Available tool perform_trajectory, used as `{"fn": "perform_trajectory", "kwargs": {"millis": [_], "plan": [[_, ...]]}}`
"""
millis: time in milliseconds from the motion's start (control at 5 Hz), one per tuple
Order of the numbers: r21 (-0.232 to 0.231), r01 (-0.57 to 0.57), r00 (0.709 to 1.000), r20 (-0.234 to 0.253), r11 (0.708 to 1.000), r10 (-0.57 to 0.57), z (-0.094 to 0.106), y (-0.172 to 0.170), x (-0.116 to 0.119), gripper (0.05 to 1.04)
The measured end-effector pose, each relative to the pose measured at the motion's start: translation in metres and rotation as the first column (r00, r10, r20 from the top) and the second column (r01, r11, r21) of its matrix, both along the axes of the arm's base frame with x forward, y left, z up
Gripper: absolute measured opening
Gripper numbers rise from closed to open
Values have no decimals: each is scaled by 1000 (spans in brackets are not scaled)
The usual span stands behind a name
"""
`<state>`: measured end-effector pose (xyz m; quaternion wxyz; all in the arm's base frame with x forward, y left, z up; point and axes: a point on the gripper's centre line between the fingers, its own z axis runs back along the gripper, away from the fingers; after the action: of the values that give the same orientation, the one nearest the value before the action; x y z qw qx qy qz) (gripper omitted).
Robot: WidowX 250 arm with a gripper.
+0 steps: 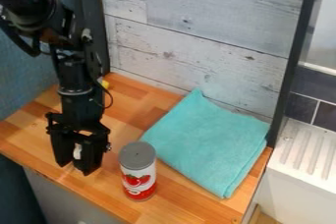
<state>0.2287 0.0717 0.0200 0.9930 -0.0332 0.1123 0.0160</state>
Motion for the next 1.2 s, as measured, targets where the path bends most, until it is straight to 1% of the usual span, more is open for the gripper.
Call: {"fn": "perform_trajectory", "kwargs": {"millis": [200,400,600,800,1000,1200], "plan": [[-7,5,999,38,1000,-5,-1,1,6,507],[-9,-16,998,59,1000,16,3,3,7,445],[21,-38,992,125,999,35,32,6,12,442],[40,-86,982,174,995,78,45,19,17,442],[91,-142,963,243,986,117,61,40,43,442],[98,-207,964,189,973,186,60,55,28,442]]}}
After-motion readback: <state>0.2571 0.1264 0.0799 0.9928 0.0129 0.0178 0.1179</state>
